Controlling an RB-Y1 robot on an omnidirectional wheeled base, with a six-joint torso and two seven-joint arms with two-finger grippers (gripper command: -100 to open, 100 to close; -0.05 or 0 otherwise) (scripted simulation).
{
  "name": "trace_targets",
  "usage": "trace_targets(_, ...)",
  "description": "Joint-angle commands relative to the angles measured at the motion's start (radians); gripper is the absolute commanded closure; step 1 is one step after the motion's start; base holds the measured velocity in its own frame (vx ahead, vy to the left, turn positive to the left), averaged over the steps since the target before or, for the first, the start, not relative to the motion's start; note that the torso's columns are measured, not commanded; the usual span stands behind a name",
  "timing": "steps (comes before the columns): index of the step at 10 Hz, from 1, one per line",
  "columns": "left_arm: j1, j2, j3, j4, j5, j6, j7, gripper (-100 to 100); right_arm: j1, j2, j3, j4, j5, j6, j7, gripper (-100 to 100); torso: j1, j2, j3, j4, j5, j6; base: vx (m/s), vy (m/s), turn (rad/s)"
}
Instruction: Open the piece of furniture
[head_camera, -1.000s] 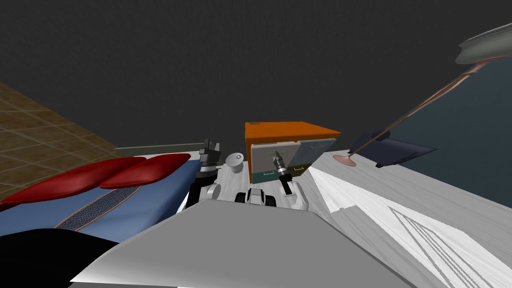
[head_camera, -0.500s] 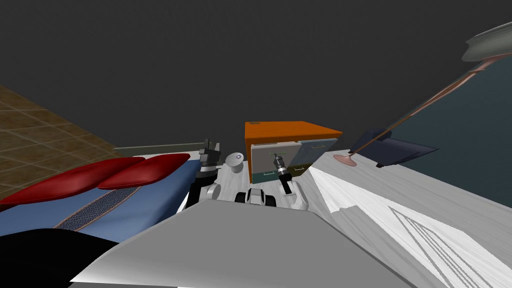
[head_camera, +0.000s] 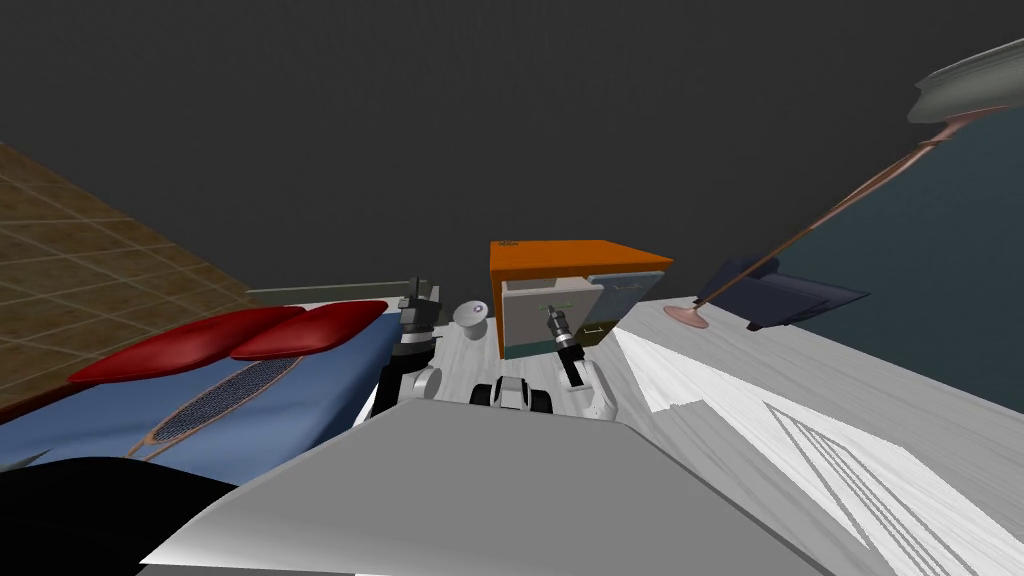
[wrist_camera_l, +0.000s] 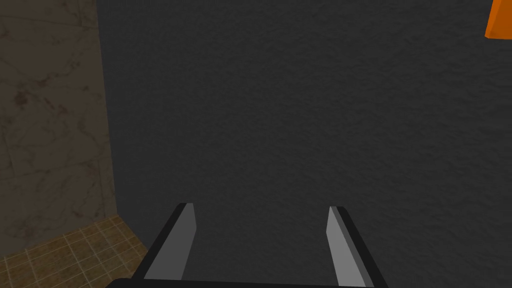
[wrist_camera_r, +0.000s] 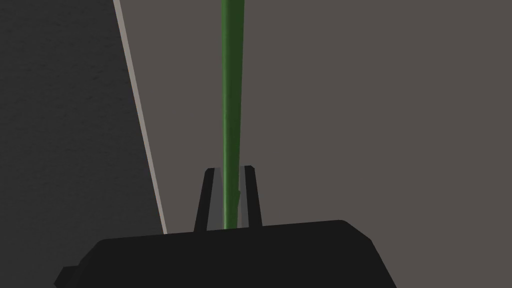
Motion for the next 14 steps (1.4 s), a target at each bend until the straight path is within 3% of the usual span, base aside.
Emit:
trace_targets(1, 0.0, 0.0, 0.0, 0.0, 0.0, 0.0, 0.0, 0, 0.004, -0.004, 0.007, -0.007, 0.002, 0.007, -0.005, 100, 0.001, -0.006, -0.003, 0.0, 0.001, 0.001, -0.139, -0.023, -0.016)
trace_targets(5, 0.0, 0.0, 0.0, 0.0, 0.0, 0.0, 0.0, 0, 0.007, -0.012, 0.019, -0.029, 0.003, 0.013, -0.013, 100, 0.002, 0.0, 0.0, 0.0, 0.0, 0.0, -0.199, -0.036, -0.015)
trace_targets(6, 0.0, 0.0, 0.0, 0.0, 0.0, 0.0, 0.0, 0, -0.001, -0.023, 0.024, -0.03, 0.008, 0.051, -0.026, -100, 0.002, 0.001, 0.0, 0.001, 0.001, -0.001, -0.116, -0.038, 0.07)
trace_targets(14, 0.0, 0.0, 0.0, 0.0, 0.0, 0.0, 0.0, 0, -0.06, -0.085, 0.09, -0.111, 0.045, 0.257, -0.105, -100, -0.001, -0.005, -0.002, -0.004, -0.001, 0.0, -0.023, -0.035, 0.095)
